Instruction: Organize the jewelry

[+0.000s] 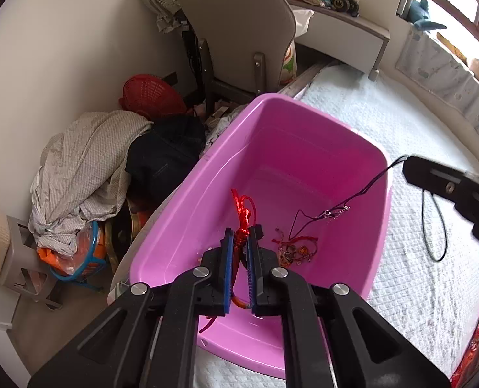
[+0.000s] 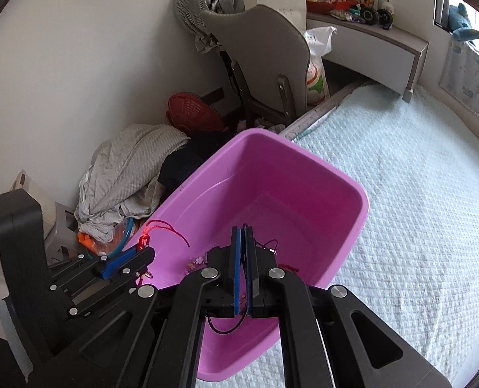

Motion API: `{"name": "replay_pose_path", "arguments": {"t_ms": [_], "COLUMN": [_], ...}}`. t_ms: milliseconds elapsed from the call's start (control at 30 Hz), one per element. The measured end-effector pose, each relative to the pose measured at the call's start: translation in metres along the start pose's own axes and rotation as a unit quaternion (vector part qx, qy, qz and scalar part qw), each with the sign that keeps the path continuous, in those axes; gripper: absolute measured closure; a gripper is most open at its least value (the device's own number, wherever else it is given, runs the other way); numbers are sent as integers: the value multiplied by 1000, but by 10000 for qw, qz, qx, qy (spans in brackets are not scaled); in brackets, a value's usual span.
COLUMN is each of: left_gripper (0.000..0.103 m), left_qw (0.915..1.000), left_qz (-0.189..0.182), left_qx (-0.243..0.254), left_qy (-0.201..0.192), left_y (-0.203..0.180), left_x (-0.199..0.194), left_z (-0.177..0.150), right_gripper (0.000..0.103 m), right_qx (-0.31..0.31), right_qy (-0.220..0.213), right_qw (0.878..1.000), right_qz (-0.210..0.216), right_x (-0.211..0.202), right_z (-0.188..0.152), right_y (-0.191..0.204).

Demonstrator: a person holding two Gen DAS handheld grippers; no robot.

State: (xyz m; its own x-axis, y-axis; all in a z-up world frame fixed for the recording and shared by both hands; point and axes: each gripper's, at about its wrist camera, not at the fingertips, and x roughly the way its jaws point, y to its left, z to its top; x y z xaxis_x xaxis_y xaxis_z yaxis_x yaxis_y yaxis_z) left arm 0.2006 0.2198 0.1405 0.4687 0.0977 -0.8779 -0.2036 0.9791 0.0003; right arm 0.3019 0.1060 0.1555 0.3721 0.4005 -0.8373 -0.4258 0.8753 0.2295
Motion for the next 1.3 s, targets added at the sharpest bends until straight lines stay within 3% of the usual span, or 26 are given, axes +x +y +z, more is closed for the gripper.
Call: {"name": "replay_pose_path", "arguments": {"t_ms": [167, 200, 233, 267, 300, 467, 833, 1300], "left_gripper": [91, 82, 74, 53, 31, 15, 9, 9], "left_qw": [9997, 9996, 9995, 9995, 9995, 9995, 9983, 9982], "left_qz": [29, 27, 36, 79, 122, 191, 281, 267], "left_qx": [-29, -41, -55, -80, -129, -162, -283, -260], "left_qy": [248, 273, 295, 307, 277, 201, 421, 471], "left_y": [10, 11, 13, 16, 18, 22, 30, 22], "left_x": [13, 13, 14, 13, 11, 3, -10, -19], "left_z": [1, 0, 0, -1, -1, -2, 1, 1], "right_gripper": [97, 93, 78, 62, 56, 50, 38, 37], "right_qx": [201, 234, 261, 281, 286, 267, 449, 664], "right_qy": [389, 447, 478, 494, 493, 541, 782, 930], "right_qw": [9990, 9987, 9985, 9984, 9984, 9981, 9953, 9914], "right_qz": [66, 60, 42, 11, -19, -122, -356, -632], "right_x": [24, 26, 28, 28, 27, 20, 0, -18], "right_z": [-10, -10, -11, -12, -13, -15, -17, -15], "right_y": [-3, -4, -5, -5, -5, -3, -1, -4]}}
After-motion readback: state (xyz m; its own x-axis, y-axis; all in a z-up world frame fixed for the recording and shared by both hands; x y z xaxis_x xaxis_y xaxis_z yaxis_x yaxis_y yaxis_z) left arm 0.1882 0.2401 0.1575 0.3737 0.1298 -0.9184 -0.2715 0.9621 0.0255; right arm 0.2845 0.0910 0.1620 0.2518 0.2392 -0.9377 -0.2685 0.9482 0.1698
